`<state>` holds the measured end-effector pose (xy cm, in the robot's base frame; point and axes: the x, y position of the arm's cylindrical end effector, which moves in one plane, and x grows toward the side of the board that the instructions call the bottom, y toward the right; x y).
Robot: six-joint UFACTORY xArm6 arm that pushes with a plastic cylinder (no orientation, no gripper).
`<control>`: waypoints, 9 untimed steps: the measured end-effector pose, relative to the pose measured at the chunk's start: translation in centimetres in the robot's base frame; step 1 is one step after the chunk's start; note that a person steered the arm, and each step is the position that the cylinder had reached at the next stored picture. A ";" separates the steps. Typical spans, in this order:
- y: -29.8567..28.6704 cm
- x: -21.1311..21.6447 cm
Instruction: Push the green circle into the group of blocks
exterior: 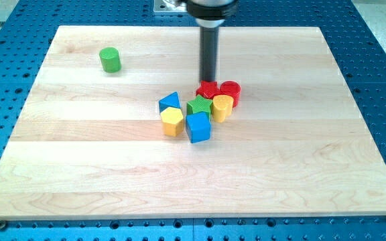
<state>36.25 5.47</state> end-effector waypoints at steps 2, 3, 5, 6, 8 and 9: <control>1.1 3.2; 6.4 3.3; 5.5 -6.3; -3.4 -11.3; -25.1 -9.7; -28.5 -5.2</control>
<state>31.09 -23.07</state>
